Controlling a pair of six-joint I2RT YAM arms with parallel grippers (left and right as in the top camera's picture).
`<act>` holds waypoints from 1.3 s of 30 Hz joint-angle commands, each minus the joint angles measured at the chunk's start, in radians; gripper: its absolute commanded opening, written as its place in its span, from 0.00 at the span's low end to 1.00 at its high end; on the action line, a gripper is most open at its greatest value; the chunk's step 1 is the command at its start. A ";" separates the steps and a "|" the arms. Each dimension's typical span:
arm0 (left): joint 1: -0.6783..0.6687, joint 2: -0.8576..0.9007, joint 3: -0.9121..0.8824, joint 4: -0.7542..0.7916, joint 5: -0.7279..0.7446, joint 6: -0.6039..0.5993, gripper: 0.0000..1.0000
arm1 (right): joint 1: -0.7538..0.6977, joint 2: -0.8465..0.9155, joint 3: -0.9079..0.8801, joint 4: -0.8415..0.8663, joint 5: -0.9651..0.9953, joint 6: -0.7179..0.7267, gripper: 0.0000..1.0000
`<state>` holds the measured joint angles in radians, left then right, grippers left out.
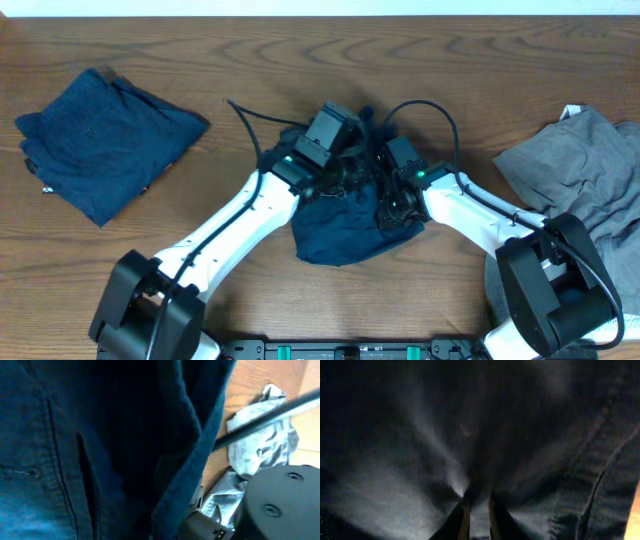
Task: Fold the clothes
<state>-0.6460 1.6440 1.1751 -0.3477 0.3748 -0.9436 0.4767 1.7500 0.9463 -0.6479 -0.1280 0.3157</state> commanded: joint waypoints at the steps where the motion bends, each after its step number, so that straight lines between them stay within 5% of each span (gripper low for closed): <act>1: -0.007 0.002 0.020 0.032 0.021 -0.020 0.06 | -0.084 -0.022 0.034 -0.089 0.159 0.043 0.16; 3: -0.007 0.002 0.020 0.056 0.021 -0.019 0.10 | -0.148 -0.072 0.108 -0.155 0.224 0.040 0.18; 5: -0.007 0.002 0.020 0.079 0.022 -0.005 0.42 | -0.204 -0.118 0.175 -0.194 0.230 0.014 0.20; 9: 0.021 0.000 0.020 0.144 0.025 0.191 0.59 | -0.266 -0.193 0.269 -0.237 0.099 -0.045 0.20; 12: 0.077 0.000 0.020 0.200 0.003 0.305 0.59 | -0.261 -0.228 0.280 -0.239 -0.045 -0.100 0.20; 19: 0.211 0.021 0.020 0.227 -0.262 0.317 0.57 | -0.154 -0.209 0.234 -0.253 -0.192 -0.156 0.23; 30: 0.248 0.237 0.020 0.276 -0.227 0.375 0.57 | -0.004 -0.150 -0.030 -0.116 -0.191 0.039 0.22; 34: 0.248 0.301 0.020 0.189 -0.210 0.375 0.56 | -0.005 -0.149 -0.123 -0.041 -0.183 0.066 0.23; 39: 0.247 0.309 0.020 -0.097 -0.187 0.375 0.40 | -0.052 -0.148 -0.173 -0.026 -0.006 0.206 0.18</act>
<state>-0.4000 1.9453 1.1889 -0.3458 0.1570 -0.5797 0.4576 1.5970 0.7906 -0.6827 -0.2535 0.4030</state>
